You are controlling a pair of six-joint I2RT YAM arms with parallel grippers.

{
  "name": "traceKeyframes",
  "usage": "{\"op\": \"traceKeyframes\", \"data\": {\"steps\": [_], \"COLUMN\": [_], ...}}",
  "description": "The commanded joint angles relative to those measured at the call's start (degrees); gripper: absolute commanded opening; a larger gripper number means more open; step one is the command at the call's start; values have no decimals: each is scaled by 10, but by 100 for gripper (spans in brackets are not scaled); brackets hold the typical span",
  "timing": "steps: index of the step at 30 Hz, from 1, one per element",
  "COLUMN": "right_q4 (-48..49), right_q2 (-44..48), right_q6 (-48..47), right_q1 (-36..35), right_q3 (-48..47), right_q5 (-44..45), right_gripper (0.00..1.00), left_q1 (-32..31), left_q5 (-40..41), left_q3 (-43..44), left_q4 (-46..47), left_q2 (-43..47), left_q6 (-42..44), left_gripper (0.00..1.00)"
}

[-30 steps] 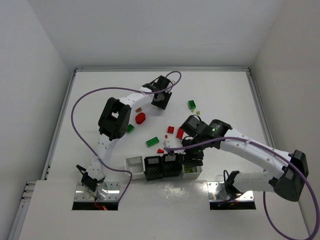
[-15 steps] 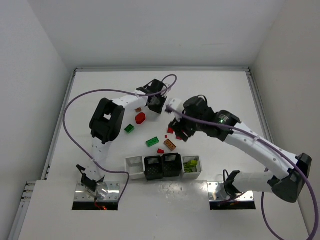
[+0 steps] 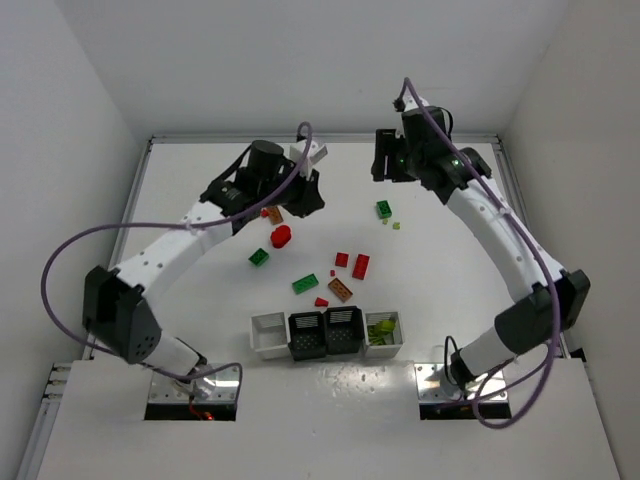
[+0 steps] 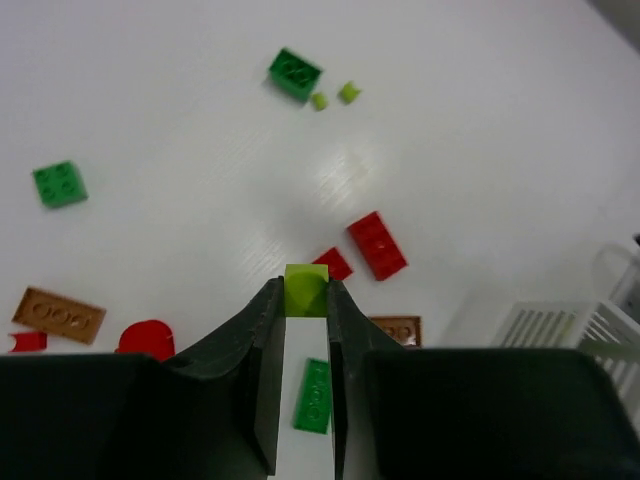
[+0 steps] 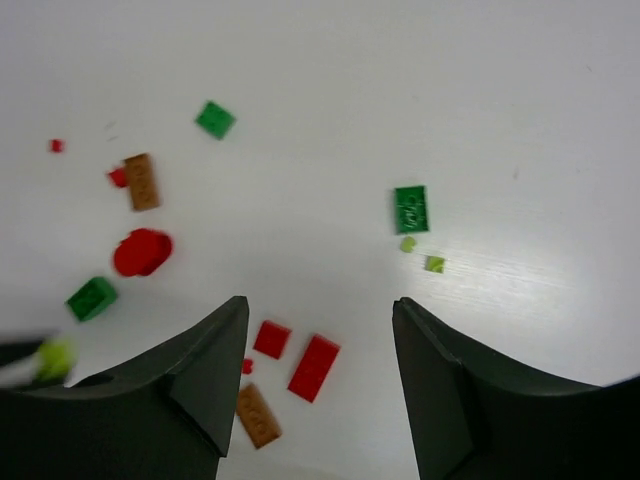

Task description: Sort the legos into containers by color

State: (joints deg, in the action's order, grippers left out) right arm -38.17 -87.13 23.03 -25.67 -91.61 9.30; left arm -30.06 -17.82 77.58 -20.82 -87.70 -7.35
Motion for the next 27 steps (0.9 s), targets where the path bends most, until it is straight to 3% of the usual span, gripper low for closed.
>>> {"op": "traceKeyframes", "data": {"steps": [1, 6, 12, 21, 27], "right_q4": [-27, -33, -135, -176, -183], "right_q2": [-52, -147, -250, -227, -219], "right_q6": [25, -53, -240, -356, -377], "right_q1": [68, 175, 202, 207, 207], "right_q3": [-8, -22, -107, -40, -17], "right_q5": [-21, -120, -232, -311, -285], "right_gripper": [59, 59, 58, 58, 58], "left_q1": [-47, -148, -194, -317, -357], "left_q5": [-60, -101, -128, -115, -102], "left_q3": [-30, -44, -38, 48, 84], "left_q4": [-6, -55, -91, -169, -174], "left_q2": [67, 111, 90, -43, -99], "left_q6": [55, 110, 152, 221, 237], "left_gripper": [11, 11, 11, 11, 11]}}
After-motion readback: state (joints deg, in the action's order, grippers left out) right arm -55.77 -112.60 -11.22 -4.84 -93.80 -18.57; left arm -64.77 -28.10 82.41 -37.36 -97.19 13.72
